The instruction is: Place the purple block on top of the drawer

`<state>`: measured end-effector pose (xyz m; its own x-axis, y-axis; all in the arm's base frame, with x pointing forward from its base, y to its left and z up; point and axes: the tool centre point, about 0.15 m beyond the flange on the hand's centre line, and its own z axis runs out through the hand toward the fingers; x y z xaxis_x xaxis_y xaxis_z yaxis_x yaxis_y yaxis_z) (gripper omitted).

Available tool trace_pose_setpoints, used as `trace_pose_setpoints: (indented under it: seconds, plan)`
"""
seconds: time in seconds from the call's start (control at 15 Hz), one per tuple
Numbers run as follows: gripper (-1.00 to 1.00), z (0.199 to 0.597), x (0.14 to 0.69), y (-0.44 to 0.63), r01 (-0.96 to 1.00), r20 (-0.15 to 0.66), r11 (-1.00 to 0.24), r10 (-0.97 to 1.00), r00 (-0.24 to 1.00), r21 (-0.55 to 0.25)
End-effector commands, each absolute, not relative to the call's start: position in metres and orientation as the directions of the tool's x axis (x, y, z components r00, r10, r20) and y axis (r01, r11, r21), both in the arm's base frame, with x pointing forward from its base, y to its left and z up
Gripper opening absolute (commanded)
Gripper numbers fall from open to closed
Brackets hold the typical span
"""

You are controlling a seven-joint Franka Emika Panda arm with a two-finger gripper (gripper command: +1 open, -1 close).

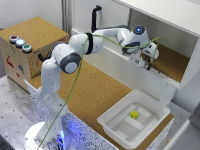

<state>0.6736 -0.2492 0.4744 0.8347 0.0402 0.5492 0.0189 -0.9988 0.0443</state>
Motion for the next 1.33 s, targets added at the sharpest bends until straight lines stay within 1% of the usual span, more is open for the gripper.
trace_pose_setpoints:
  seconds: [0.0, 0.2, 0.27, 0.33, 0.4, 0.53, 0.6, 0.73, 0.8, 0.93, 1.0, 1.13, 1.27]
  plan:
    - [-1.00, 0.466, 0.723, -0.254, 0.104, 0.464, -0.995, 0.096, 0.881, 0.008]
    - [-1.00, 0.467, 0.716, -0.253, 0.103, 0.473, -0.995, 0.095, 0.876, 0.008]
    - [-1.00, 0.470, 0.708, -0.252, 0.103, 0.484, -0.994, 0.100, 0.869, 0.021]
    - [-1.00, 0.475, 0.697, -0.254, 0.106, 0.497, -0.994, 0.100, 0.862, 0.018]
    - [-1.00, 0.476, 0.685, -0.252, 0.121, 0.498, -0.991, 0.129, 0.858, 0.048]
    - [-1.00, 0.490, 0.651, -0.255, 0.130, 0.543, -0.991, 0.129, 0.830, 0.037]
    - [-1.00, 0.505, 0.627, -0.253, 0.155, 0.582, -0.987, 0.153, 0.799, 0.046]
    - [-1.00, 0.524, 0.589, -0.251, 0.191, 0.627, -0.979, 0.189, 0.756, 0.065]
    - [-1.00, 0.524, 0.569, -0.251, 0.220, 0.635, -0.974, 0.206, 0.745, 0.059]
    - [-1.00, 0.514, 0.549, -0.246, 0.244, 0.613, -0.969, 0.215, 0.761, 0.037]
    - [-1.00, 0.512, 0.537, -0.239, 0.249, 0.607, -0.967, 0.225, 0.762, 0.046]
    - [-1.00, 0.515, 0.513, -0.225, 0.258, 0.599, -0.966, 0.226, 0.768, 0.034]
    - [-1.00, 0.522, 0.485, -0.195, 0.292, 0.590, -0.955, 0.259, 0.764, 0.040]
